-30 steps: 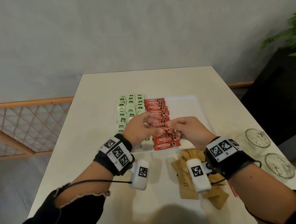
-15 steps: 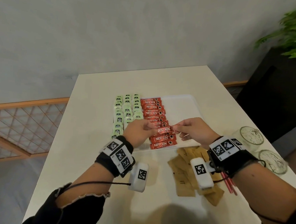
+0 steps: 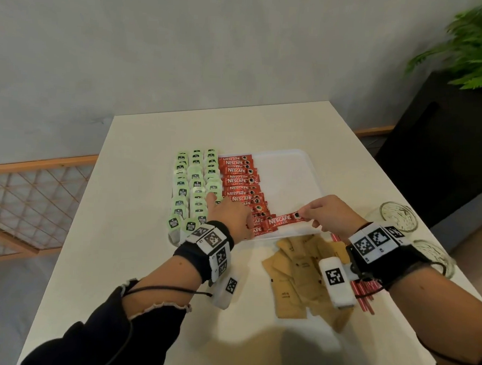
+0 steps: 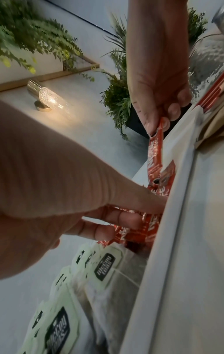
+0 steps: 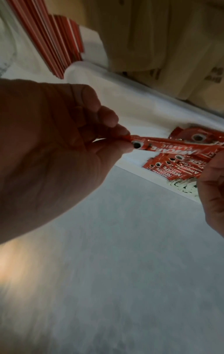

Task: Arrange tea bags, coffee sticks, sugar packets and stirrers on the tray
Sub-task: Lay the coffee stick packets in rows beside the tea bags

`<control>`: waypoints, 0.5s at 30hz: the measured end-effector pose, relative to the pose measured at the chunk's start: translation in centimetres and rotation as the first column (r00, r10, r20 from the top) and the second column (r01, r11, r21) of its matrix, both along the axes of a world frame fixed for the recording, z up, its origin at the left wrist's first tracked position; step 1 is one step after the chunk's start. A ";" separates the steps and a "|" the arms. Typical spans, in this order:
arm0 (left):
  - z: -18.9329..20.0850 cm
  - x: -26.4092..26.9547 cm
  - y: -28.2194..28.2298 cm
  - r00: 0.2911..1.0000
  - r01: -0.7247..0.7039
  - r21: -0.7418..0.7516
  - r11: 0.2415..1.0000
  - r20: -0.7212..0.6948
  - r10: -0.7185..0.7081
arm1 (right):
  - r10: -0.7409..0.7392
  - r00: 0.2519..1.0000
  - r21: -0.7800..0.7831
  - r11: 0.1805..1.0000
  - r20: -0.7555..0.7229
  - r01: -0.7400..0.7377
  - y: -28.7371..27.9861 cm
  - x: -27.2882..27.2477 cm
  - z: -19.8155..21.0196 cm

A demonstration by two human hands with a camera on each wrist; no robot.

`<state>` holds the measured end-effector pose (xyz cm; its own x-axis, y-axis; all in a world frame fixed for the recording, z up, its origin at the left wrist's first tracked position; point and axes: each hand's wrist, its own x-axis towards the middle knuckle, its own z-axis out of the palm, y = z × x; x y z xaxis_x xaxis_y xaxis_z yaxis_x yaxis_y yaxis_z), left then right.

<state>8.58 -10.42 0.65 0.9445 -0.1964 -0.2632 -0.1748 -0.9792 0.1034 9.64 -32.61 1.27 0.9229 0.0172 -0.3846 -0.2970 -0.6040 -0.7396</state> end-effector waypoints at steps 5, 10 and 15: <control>-0.3 0.5 0.1 1.000 -0.012 -0.026 1.000 -0.019 0.012 | 0.080 0.996 -0.025 0.996 -0.027 -0.081 0.5 -0.5 -0.4; -0.4 0.7 0.2 0.999 -0.021 -0.069 0.997 -0.031 0.018 | 0.084 0.996 -0.061 0.995 0.029 -0.082 2.4 -0.5 -2.0; -0.1 0.6 0.4 1.000 -0.031 -0.114 0.993 0.000 0.031 | 0.071 0.994 -0.122 0.991 0.087 -0.061 4.2 -0.5 -3.0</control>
<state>9.22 -10.04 0.55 0.9512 -0.1954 -0.2388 -0.1447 -0.9660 0.2142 9.10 -28.44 -1.69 0.9525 0.0384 -0.3020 -0.1883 -0.7053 -0.6834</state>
